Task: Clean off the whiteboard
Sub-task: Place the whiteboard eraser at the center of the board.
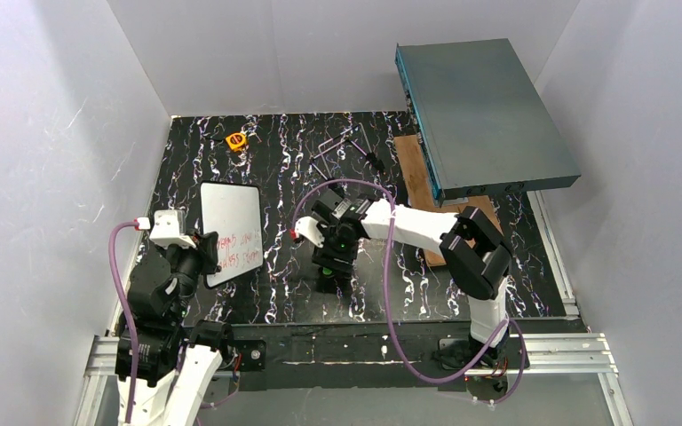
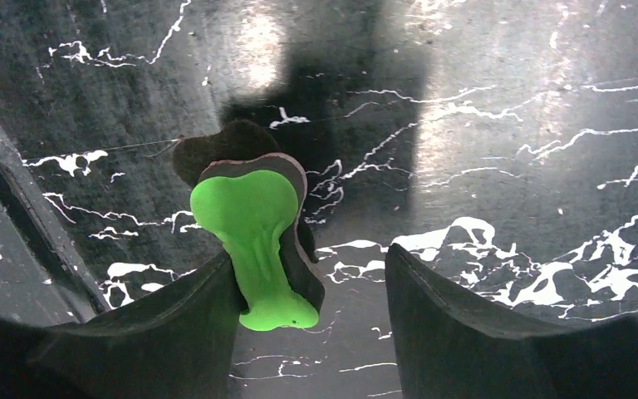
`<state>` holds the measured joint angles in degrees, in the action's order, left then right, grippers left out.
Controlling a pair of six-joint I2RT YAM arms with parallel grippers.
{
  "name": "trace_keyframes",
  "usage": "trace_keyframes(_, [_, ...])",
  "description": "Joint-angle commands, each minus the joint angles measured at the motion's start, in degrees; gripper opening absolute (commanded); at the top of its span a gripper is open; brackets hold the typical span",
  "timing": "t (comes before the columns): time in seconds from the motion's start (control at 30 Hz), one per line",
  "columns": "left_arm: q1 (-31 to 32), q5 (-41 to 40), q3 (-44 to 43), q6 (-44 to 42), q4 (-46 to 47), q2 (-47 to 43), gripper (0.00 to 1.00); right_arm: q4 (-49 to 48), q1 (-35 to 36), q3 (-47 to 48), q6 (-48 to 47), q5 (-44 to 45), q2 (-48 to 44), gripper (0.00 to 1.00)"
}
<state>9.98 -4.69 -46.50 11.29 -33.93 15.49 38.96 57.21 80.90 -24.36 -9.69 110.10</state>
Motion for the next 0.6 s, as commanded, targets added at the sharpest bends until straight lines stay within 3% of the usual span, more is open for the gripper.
trace_keyframes(0.0, [-0.05, 2.91, -2.47, 2.64, 5.71, -0.3, 0.0, 1.16, -0.65, 2.34, -0.68, -3.02, -0.15, 0.63])
trace_keyframes(0.1, [-0.09, 4.26, -0.88, 3.69, 5.48, -0.53, 0.0, 1.39, -1.14, 2.61, 0.04, -4.62, -0.19, 0.62])
trace_keyframes(0.27, [-0.1, 4.69, 0.44, 3.97, 3.47, -1.44, 0.0, 2.36, -4.82, 4.8, 1.29, -11.29, -1.39, 0.71])
trace_keyframes(0.3, [-0.05, 4.69, 0.72, 4.37, 3.51, -1.62, 0.0, 2.33, -5.52, 5.48, 1.66, -10.49, -0.96, 0.72])
trace_keyframes(0.4, [-0.11, 7.05, 1.0, 5.96, 4.91, -1.35, 0.0, -1.47, -3.4, 4.61, 1.35, 5.32, 0.86, 0.74])
trace_keyframes(0.43, [-0.08, 7.26, 0.73, 6.36, 5.39, -1.08, 0.0, -2.08, -4.35, 4.86, 3.03, 0.94, 0.39, 0.74])
trace_keyframes(0.5, [-0.13, 7.78, 0.07, 6.75, 5.94, -0.3, 0.0, 2.33, -8.8, 7.88, 5.67, -17.31, 0.62, 0.73])
trace_keyframes(0.53, [-0.13, 7.96, -0.26, 6.89, 5.98, 0.14, 0.0, 3.41, -9.02, 9.04, 5.41, -18.92, 1.24, 0.72])
trace_keyframes(0.57, [-0.07, 8.21, -0.6, 6.98, 6.13, 0.38, 0.0, 0.83, -7.46, 7.67, 4.45, -12.47, 0.8, 0.72])
